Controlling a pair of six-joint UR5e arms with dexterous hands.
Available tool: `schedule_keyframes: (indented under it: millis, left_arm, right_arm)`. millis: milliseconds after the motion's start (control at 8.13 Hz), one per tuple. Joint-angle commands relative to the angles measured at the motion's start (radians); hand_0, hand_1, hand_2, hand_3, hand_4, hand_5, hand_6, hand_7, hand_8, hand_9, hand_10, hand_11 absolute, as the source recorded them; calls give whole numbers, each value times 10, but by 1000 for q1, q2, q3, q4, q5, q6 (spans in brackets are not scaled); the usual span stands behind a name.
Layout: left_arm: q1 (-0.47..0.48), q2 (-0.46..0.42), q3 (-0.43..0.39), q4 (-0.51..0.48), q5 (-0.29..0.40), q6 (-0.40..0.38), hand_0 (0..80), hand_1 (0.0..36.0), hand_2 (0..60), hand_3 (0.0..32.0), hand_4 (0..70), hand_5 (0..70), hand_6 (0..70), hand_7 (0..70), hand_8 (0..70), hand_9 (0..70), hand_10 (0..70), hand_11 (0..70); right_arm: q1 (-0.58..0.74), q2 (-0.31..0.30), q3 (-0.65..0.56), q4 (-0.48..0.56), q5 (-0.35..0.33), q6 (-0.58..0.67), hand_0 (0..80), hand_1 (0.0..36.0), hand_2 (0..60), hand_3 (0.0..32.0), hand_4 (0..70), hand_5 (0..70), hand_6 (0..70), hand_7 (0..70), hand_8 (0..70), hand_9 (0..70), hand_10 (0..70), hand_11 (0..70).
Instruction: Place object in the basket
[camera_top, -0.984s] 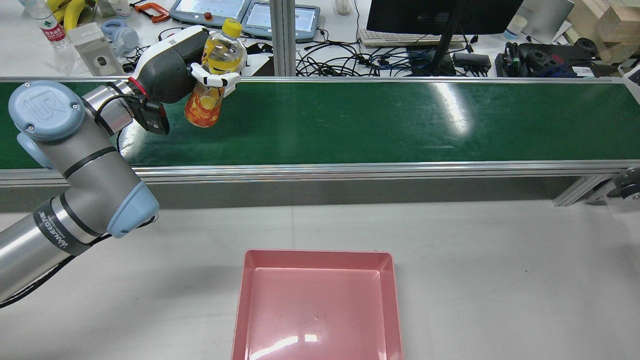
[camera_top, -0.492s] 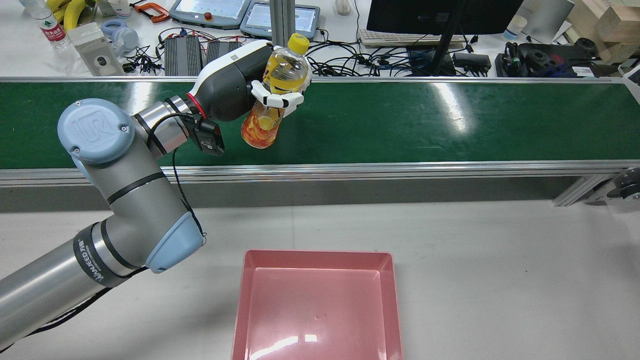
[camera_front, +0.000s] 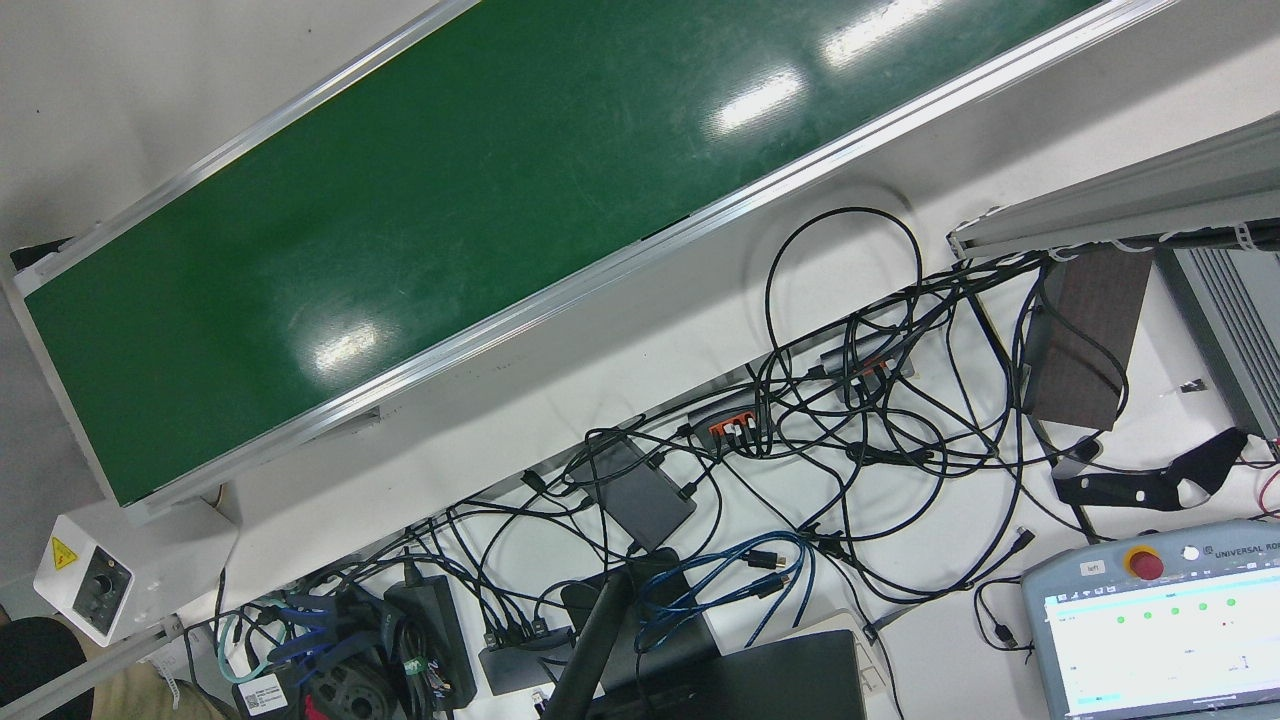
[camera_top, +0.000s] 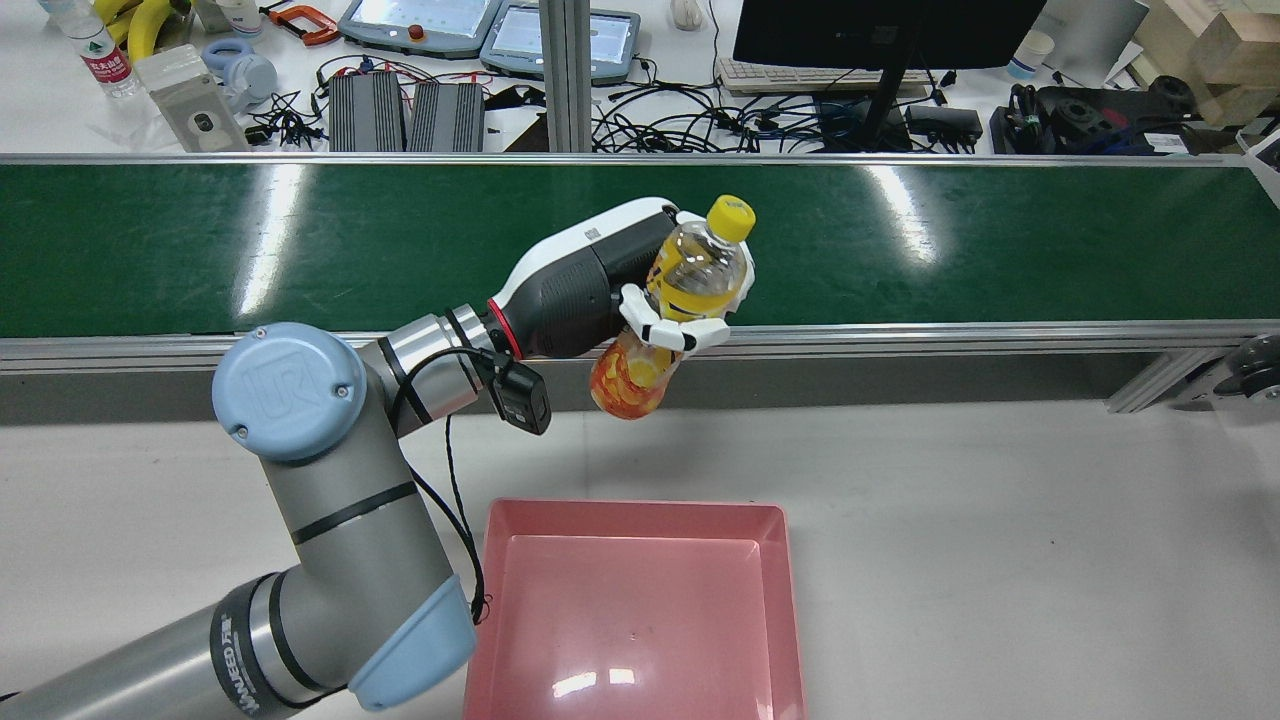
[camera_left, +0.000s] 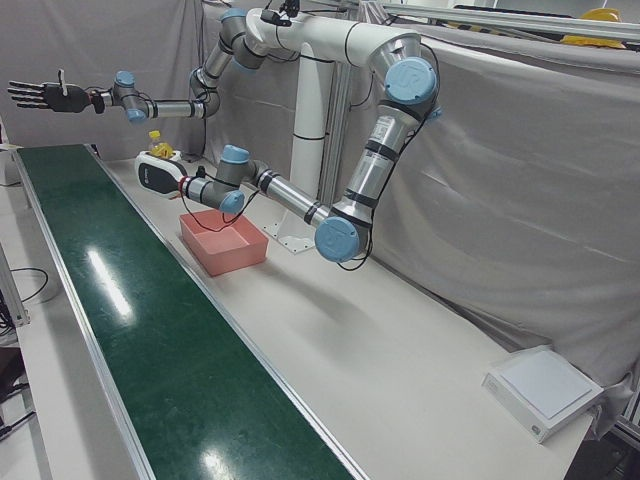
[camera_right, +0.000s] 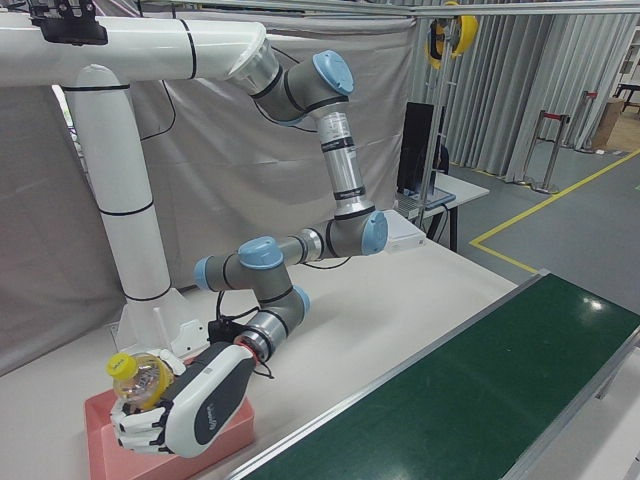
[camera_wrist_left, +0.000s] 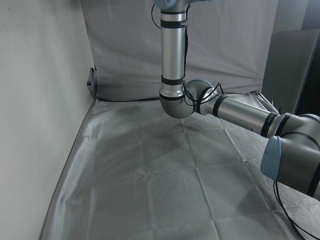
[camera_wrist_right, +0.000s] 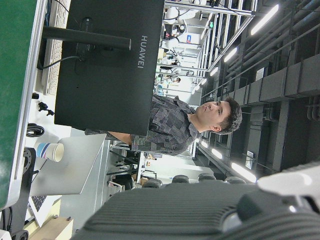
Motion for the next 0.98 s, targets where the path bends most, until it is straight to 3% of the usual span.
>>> schedule_keyframes:
  millis: [0,246,369,492,615,738,861]
  left_arm:
    - [159,-1,-16,-3,0,73,497,127,528,0,700,700,700,700,673,700,624,700]
    - [192,7,-16,-15,0,91,496,116,469,0,700,700,698,700,646,700,595,700]
    - [203,8,-16,-32,0,102,493,101,372,0,700,700,613,700,568,700,535,700]
    - [201,11,-17,-64,0,105,480,88,277,0,647,640,464,697,457,642,464,651]
    - [197,51,-22,-117,1,104,482,61,0,0,324,386,152,388,235,384,395,558]
    - [192,91,-54,-119,1,103,490,76,0,0,199,275,23,176,114,202,329,476]
    - [191,117,-81,-122,1,103,490,75,0,0,155,214,0,83,99,146,176,266]
  right_arm:
    - [0,1,1,0,0,1,0,0,0,0,0,0,0,0,0,0,0,0]
    - [0,1,1,0,0,1,0,0,0,0,0,0,0,0,0,0,0,0]
    - [0,0,-1,0,0,1,0,0,0,0,0,0,0,0,0,0,0,0]
    - [0,1,1,0,0,-1,0,0,0,0,0,0,0,0,0,0,0,0]
    - [0,0,-1,0,0,1,0,0,0,0,0,0,0,0,0,0,0,0]
    - [0,1,-1,0,0,1,0,0,0,0,0,0,0,0,0,0,0,0]
    - [0,1,1,0,0,-1,0,0,0,0,0,0,0,0,0,0,0,0]
